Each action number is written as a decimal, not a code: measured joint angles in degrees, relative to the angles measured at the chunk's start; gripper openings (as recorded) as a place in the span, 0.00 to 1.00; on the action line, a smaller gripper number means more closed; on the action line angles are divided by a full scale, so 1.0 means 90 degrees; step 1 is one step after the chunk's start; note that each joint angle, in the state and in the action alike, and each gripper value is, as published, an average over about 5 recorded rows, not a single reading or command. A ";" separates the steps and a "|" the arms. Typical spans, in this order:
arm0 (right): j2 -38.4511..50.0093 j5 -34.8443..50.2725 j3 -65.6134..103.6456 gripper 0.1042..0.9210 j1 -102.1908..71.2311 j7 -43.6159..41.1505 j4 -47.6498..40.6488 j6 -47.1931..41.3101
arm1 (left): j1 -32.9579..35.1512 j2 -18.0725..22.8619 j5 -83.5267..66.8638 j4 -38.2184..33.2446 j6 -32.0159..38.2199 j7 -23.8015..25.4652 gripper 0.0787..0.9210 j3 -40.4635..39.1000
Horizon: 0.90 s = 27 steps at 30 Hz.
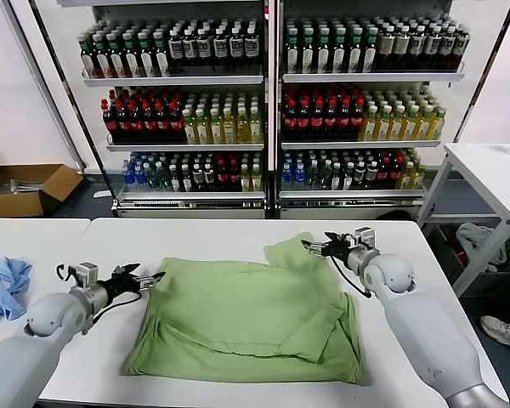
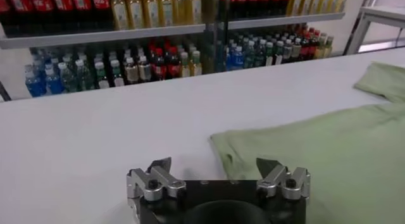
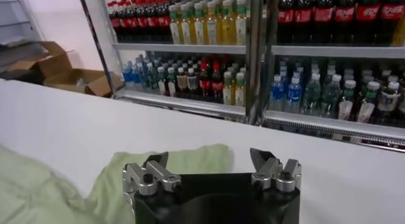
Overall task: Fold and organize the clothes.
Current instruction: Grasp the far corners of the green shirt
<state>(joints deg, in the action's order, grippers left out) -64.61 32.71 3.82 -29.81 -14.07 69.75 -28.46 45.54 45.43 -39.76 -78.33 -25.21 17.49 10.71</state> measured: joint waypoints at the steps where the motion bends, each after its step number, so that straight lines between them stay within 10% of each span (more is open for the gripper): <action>1: -0.0028 -0.0004 -0.0020 0.88 0.0038 -0.0001 -0.0067 0.0003 | -0.0097 0.0026 0.0000 0.0076 0.0002 0.0003 0.88 -0.0073; 17: -0.0184 -0.0075 -0.0245 0.87 0.0199 -0.0029 -0.0614 0.0040 | -0.0796 0.0304 0.0029 0.0647 0.0006 -0.0002 0.88 -0.0699; 27: -0.0237 -0.0081 -0.0327 0.55 0.0199 -0.0044 -0.0726 0.0099 | -0.0716 0.0349 0.0067 0.0516 0.0000 0.0011 0.66 -0.0864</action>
<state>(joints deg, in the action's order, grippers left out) -66.75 31.99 0.87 -28.02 -14.46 63.21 -27.57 39.10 48.57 -39.16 -73.68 -25.21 17.59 2.94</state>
